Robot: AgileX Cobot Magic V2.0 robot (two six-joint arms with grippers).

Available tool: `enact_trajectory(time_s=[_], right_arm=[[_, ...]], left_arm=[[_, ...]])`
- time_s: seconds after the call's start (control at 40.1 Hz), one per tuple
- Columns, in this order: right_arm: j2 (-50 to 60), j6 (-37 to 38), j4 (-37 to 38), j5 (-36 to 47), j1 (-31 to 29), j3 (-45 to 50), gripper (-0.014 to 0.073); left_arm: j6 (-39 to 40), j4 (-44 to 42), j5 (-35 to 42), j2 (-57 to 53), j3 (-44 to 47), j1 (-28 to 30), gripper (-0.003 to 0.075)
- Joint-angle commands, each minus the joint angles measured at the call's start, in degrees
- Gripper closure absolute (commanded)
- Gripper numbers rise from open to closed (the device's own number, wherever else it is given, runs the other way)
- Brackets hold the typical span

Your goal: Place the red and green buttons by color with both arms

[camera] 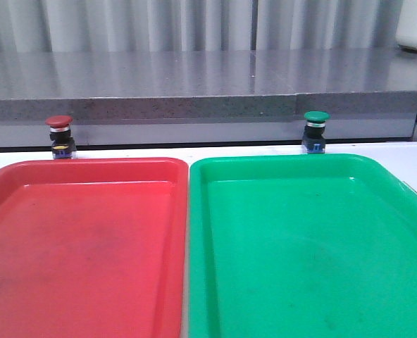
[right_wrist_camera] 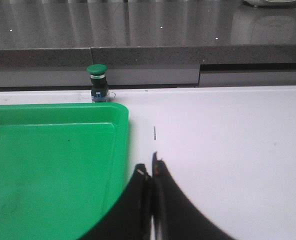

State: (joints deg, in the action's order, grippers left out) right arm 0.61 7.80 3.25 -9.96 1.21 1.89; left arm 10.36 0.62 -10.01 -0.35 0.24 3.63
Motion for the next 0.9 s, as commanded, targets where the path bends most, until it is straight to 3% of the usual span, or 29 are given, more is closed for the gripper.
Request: enact_trajectory(time_s=[0.0, 0.874], right_arm=[[0.91, -0.46, 0.09, 4.98, -0.37, -0.66, 0.0661], [0.91, -0.46, 0.09, 5.52, -0.37, -0.66, 0.0661]], left_arm=[[0.07, 0.3, 4.95, -0.89, 1.46, 0.1, 0.074], [0.07, 0.15, 5.8, -0.89, 1.46, 0.1, 0.074]])
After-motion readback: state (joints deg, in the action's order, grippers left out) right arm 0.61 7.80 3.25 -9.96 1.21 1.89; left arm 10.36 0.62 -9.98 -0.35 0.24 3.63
